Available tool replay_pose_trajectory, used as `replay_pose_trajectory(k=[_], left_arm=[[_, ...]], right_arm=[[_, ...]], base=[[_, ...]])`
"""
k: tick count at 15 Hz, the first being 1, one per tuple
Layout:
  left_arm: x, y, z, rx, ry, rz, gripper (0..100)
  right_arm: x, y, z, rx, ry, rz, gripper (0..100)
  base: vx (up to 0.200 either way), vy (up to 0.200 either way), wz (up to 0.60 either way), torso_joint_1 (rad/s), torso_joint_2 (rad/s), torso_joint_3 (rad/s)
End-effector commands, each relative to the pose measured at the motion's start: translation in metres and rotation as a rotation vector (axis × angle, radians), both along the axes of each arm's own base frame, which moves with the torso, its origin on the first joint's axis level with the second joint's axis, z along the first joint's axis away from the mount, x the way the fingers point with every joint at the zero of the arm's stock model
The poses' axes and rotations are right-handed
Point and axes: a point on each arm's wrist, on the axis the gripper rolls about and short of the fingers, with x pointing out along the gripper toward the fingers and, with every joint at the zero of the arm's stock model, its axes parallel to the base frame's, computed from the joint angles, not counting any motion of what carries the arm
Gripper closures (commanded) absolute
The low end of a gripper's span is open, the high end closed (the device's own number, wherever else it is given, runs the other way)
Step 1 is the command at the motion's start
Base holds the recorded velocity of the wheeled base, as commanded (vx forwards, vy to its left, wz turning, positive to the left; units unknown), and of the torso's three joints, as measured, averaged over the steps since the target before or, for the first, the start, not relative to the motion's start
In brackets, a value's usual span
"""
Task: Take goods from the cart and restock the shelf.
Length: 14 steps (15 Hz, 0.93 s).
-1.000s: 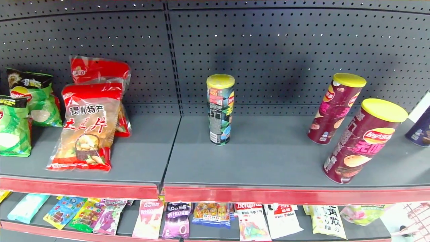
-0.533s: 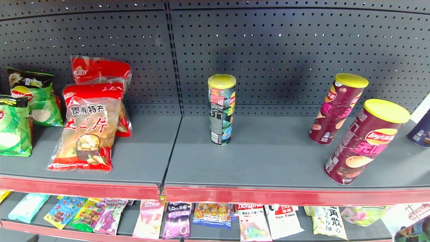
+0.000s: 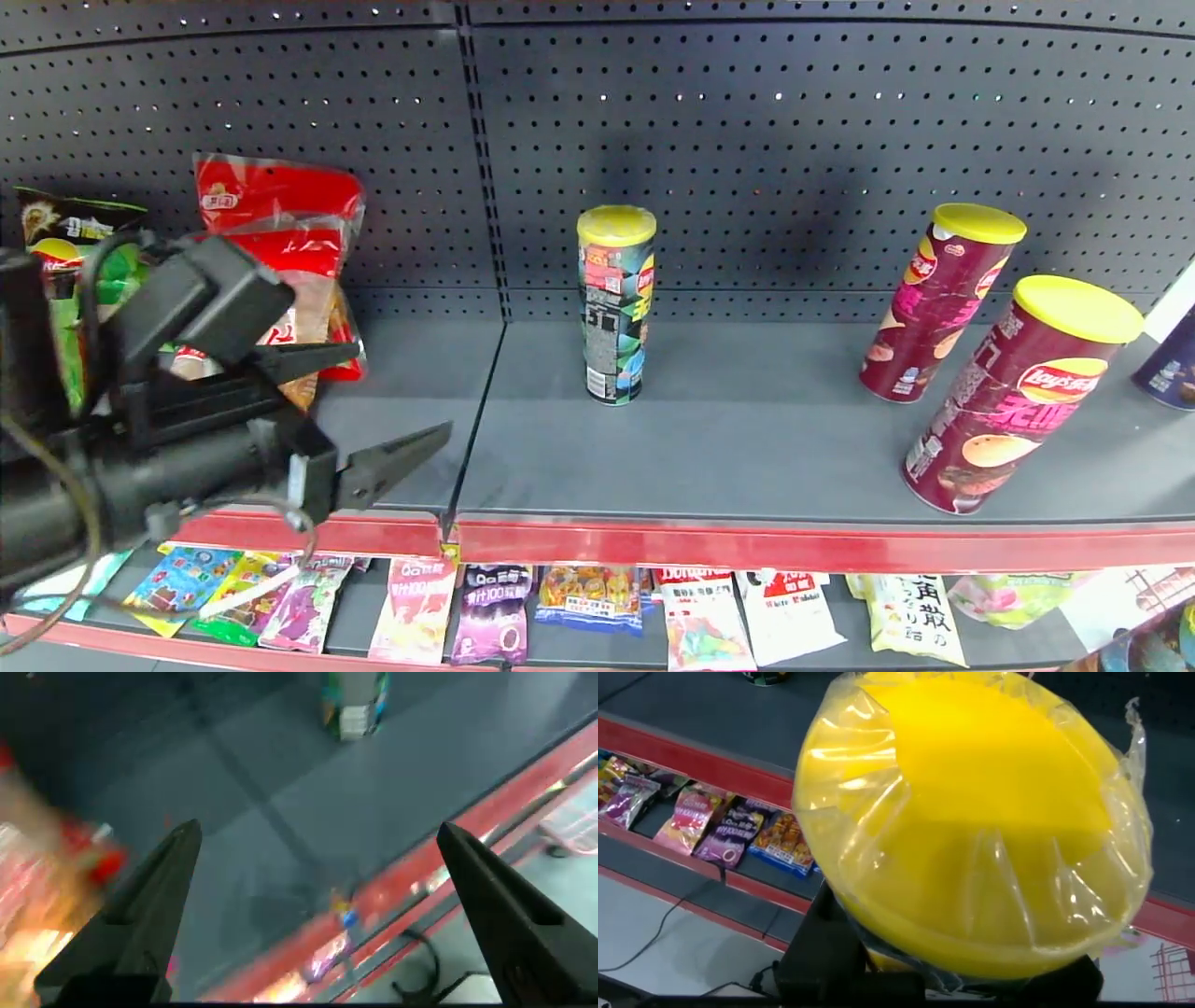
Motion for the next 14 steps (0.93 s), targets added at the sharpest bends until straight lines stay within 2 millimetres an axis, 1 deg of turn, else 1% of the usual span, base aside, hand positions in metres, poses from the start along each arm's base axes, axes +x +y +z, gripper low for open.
replay_pose_trajectory(k=[1, 3, 5, 6, 8, 9, 11, 14], left_arm=[[0.06, -0.045, -0.017, 0.027, 0.084, -0.071, 0], [0.091, -0.072, -0.01, -0.015, 0.072, -0.082, 0], [0.114, -0.087, -0.007, -0.03, 0.053, -0.067, 0], [0.121, -0.093, -0.007, -0.035, 0.044, -0.066, 0], [0.128, -0.103, -0.005, -0.042, 0.032, -0.081, 0], [0.13, -0.104, -0.006, -0.042, 0.031, -0.081, 0], [0.14, -0.113, -0.002, -0.055, 0.008, -0.087, 0], [0.145, -0.122, 0.001, -0.065, -0.009, -0.099, 0]], right_arm=[[-0.001, 0.0, -0.001, 0.001, -0.002, -0.001, 100], [-0.001, 0.0, -0.002, 0.012, 0.0, -0.003, 100], [-0.002, 0.0, -0.003, 0.016, 0.004, -0.004, 100], [-0.002, 0.0, -0.003, 0.026, 0.006, -0.006, 100], [-0.001, 0.0, -0.003, 0.034, 0.01, -0.009, 100], [-0.001, 0.0, -0.003, 0.033, 0.01, -0.009, 100], [-0.002, 0.0, -0.004, 0.034, 0.012, -0.009, 100], [-0.001, 0.0, -0.005, 0.032, 0.016, -0.009, 100]], base=[[0.0, 0.0, 0.0, 0.0, 0.0, 0.0], [0.0, 0.0, 0.0, 0.0, 0.0, 0.0], [0.0, 0.0, 0.0, 0.0, 0.0, 0.0], [0.0, 0.0, 0.0, 0.0, 0.0, 0.0], [0.0, 0.0, 0.0, 0.0, 0.0, 0.0], [0.0, 0.0, 0.0, 0.0, 0.0, 0.0], [0.0, 0.0, 0.0, 0.0, 0.0, 0.0], [0.0, 0.0, 0.0, 0.0, 0.0, 0.0]])
